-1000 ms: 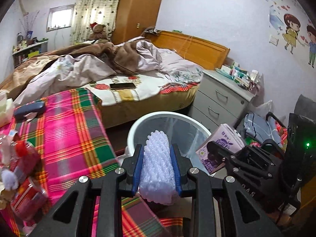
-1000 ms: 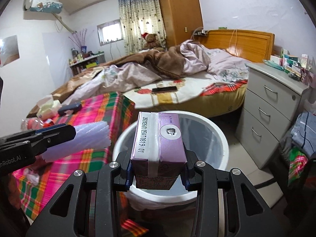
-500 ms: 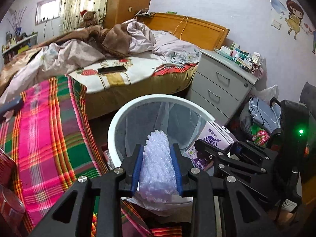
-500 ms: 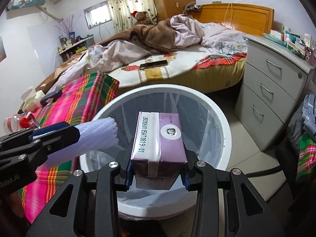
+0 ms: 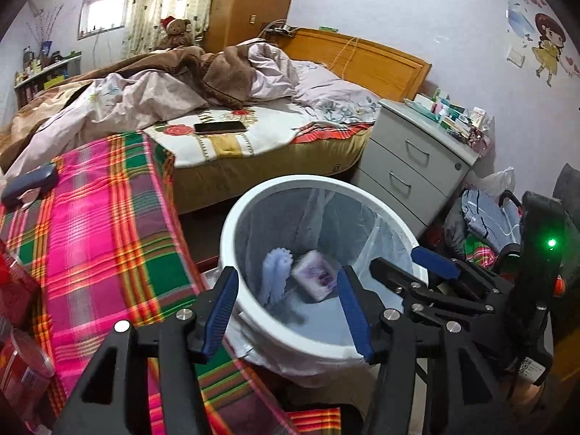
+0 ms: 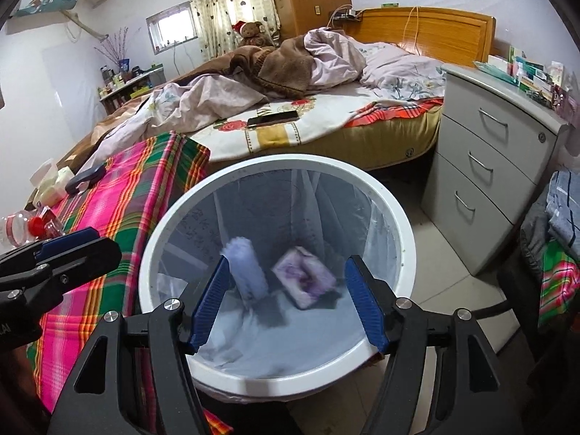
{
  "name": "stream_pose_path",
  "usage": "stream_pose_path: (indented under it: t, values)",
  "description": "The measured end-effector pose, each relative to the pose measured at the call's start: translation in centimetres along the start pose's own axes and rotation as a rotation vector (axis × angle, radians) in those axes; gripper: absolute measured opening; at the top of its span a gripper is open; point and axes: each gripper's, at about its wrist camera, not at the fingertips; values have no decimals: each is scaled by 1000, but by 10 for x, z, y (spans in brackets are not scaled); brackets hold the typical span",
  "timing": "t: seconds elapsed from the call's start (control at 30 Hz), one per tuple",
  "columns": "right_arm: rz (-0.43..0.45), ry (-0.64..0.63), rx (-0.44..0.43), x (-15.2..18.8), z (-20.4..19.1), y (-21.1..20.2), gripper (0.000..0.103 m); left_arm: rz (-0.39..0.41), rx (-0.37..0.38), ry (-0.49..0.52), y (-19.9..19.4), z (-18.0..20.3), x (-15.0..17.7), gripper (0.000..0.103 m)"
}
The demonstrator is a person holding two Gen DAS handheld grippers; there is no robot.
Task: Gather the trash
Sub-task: 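Open both grippers to drop the sleeve and carton into the bin, then grasp the patterned paper cup with the left gripper while the right gripper grasps the clear plastic cup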
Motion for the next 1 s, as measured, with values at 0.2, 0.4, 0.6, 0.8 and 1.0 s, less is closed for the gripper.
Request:
stream_pose_path:
  t: [0.2,0.4,0.6,0.8,1.0]
  values:
    - [46,-12,2,-5,-14,-14,68,61,-60,-13,-27,-18,6,59]
    - [83,-41,0,-8,-32,-25,68,100,-91,-60,-52,-42,9,59]
    - [108,-62,-21,-13,-54,-30,68,139,-122,-102,-76,-67,12,60]
    - [127,-85,-53,-16,-75,-32,68,172,-159,-138,-98,-92,17,61]
    - [130,-104,-96,-16,-97,-29,68,217,-221,-166,-120,-120,23,62]
Point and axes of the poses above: each gripper's, at about its wrist camera, not at the fingertips, and y roughly the way its jaws point, z to its right, x to its underside, and after that the axes turned 15 degrees about -y, right-handed
